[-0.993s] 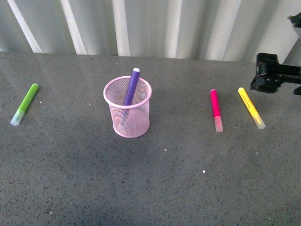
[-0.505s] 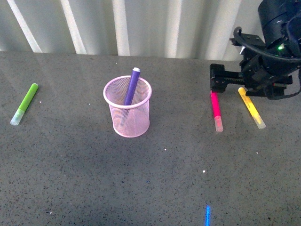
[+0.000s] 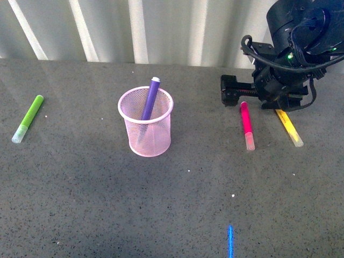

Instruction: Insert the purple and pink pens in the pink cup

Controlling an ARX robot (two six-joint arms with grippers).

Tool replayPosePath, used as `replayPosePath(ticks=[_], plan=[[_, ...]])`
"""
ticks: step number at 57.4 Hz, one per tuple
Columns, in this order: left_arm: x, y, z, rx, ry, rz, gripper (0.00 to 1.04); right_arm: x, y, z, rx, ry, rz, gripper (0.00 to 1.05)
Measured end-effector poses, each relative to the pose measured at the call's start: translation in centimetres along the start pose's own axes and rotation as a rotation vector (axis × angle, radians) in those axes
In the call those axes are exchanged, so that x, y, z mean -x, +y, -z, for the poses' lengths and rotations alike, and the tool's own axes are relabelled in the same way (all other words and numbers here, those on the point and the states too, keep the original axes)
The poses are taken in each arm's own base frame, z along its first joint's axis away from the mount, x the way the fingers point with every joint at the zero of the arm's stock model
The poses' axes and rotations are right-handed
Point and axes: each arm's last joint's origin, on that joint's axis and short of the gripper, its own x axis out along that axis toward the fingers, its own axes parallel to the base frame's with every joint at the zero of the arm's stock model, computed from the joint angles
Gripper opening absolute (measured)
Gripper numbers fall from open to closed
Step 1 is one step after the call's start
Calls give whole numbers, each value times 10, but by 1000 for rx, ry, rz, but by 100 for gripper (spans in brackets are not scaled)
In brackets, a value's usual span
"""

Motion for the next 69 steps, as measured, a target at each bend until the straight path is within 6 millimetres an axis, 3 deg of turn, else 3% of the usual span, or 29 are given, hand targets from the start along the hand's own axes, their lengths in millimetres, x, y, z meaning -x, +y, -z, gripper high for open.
replayPosePath(ticks=[40, 69], plan=[[0, 0, 0, 0, 0, 0, 98, -9, 14, 6, 12, 27, 3, 97], [0, 0, 0, 0, 0, 0, 98, -12, 9, 9, -8, 39, 30, 30]])
